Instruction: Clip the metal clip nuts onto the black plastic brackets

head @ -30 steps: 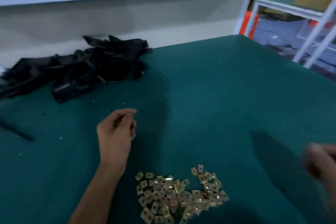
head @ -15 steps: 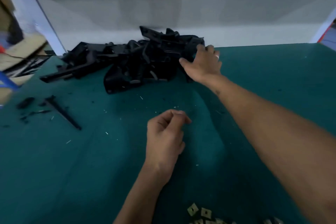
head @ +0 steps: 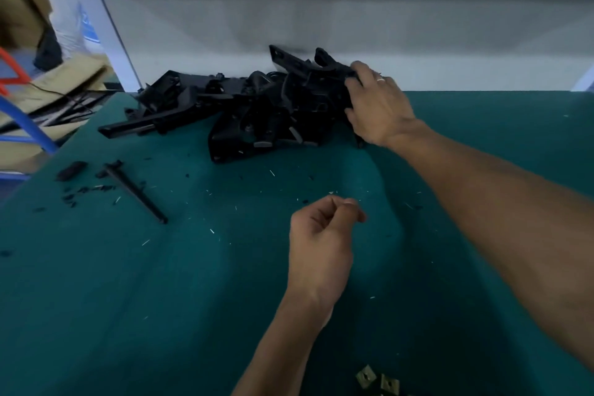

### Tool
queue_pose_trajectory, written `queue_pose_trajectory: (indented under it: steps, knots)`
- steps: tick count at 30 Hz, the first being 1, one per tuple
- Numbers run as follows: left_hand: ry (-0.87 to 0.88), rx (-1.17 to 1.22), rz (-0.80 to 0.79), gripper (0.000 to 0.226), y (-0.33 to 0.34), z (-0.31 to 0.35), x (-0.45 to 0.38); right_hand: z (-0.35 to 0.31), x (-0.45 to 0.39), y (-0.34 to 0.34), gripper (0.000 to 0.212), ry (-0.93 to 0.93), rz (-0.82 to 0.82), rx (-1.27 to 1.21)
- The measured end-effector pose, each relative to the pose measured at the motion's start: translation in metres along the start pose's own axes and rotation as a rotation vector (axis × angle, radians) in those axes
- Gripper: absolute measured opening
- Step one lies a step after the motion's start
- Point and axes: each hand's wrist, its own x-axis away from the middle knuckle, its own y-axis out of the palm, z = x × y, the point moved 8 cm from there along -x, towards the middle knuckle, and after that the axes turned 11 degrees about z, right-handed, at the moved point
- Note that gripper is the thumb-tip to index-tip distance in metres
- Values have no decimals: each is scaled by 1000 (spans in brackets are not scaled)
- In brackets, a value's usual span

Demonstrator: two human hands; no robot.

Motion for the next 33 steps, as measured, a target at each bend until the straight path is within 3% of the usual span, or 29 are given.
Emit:
queue_pose_trajectory:
  steps: [6, 10, 12, 16, 18, 21, 23, 26, 30, 31, 33]
  knots:
    - [-24, 21, 4, 27, -2, 3, 1, -7, -15, -11, 27, 11, 55, 50]
    - [-50, 39, -10, 29, -1, -1, -1, -15, -17, -18, 48, -33, 65, -13]
    - [-65, 63, -17, 25, -2, -3, -2, -15, -10, -30, 43, -65, 97, -52]
    - [-153, 215, -72, 19, 3, -4, -3, -26, 25, -90, 30, -133, 339, -270]
    - [-282, 405, -134, 35, 11, -6, -2, -43, 66, -135, 25, -221, 502, -370]
    - [-426, 586, -335, 81, 23, -3, 5, -72, 142, -182, 15, -361, 606, -477]
    - [-475, 577, -531, 92, 29, 5, 18, -84, 184, -197, 20, -383, 586, -567]
    - [-505, 394, -675, 70, 34, 6, 36, -101, 217, -195, 30, -389, 407, -553]
    - [-436, 534, -384, 22, 24, 10, 23, -109, 244, -177, 55, -282, 0, -678]
    - [-436, 584, -318, 21, 20, 11, 19, -104, 252, -178, 57, -233, -37, -754]
    - [-452, 635, -265, 24, 14, 9, 14, -77, 266, -187, 45, -35, 62, -885]
